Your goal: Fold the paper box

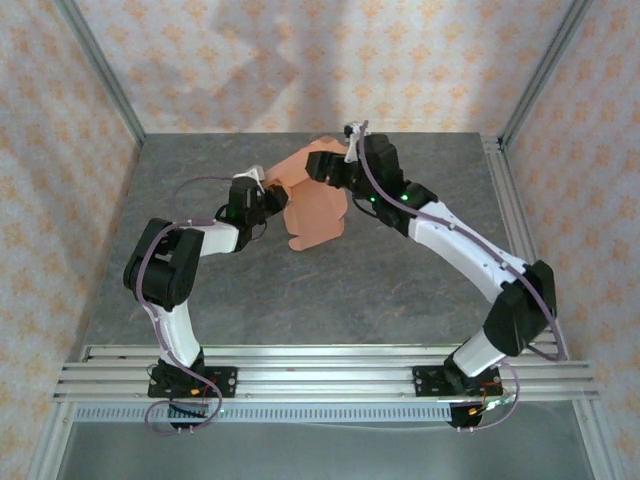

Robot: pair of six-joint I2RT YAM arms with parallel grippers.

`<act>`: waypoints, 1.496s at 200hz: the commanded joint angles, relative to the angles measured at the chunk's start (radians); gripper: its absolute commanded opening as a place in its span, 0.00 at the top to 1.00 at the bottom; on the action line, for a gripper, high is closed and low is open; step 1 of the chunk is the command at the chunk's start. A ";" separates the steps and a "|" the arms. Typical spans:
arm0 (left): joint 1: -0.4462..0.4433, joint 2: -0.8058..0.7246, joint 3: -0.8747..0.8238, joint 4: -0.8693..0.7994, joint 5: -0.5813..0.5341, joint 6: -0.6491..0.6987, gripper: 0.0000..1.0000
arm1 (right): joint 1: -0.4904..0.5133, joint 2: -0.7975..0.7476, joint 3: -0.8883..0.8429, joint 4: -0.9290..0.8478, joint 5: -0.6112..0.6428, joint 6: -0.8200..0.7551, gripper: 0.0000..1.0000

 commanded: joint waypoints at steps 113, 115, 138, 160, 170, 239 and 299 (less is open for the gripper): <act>0.008 -0.034 -0.024 0.016 -0.044 0.034 1.00 | 0.025 0.383 0.485 -0.384 0.059 -0.052 0.49; 0.008 -0.034 -0.024 0.016 -0.044 0.034 1.00 | 0.025 0.385 0.487 -0.384 0.060 -0.051 0.50; 0.008 -0.037 -0.026 0.018 -0.041 0.035 1.00 | 0.024 0.403 0.503 -0.385 0.054 -0.030 0.61; 0.008 -0.037 -0.029 0.020 -0.041 0.034 1.00 | 0.024 0.424 0.525 -0.392 0.043 -0.017 0.70; 0.008 -0.037 -0.029 0.019 -0.040 0.034 1.00 | 0.024 0.432 0.536 -0.396 0.039 -0.011 0.72; 0.008 -0.045 -0.036 0.018 -0.041 0.037 1.00 | 0.024 0.460 0.573 -0.409 0.022 0.001 0.85; 0.008 -0.041 -0.033 0.016 -0.043 0.036 1.00 | 0.024 0.443 0.573 -0.405 0.030 -0.001 0.79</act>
